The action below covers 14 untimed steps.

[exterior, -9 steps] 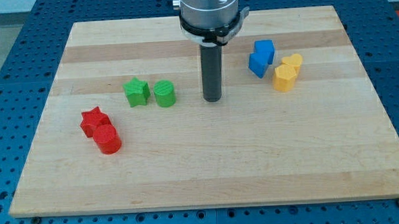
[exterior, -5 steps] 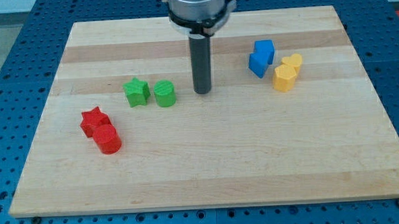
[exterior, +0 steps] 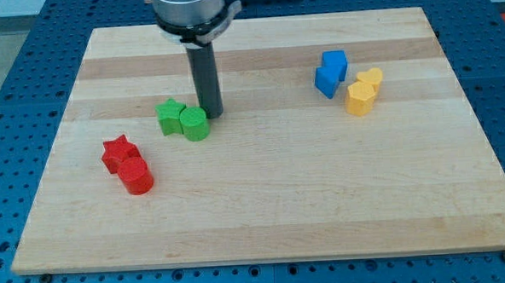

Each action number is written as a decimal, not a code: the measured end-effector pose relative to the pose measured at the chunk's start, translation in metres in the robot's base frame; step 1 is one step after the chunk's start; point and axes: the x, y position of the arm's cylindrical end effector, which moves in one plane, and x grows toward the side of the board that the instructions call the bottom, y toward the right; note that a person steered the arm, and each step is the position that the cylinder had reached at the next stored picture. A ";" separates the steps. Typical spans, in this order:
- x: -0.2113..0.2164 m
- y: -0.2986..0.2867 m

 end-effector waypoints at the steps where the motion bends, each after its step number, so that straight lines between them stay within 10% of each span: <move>1: 0.003 -0.027; 14: 0.033 -0.007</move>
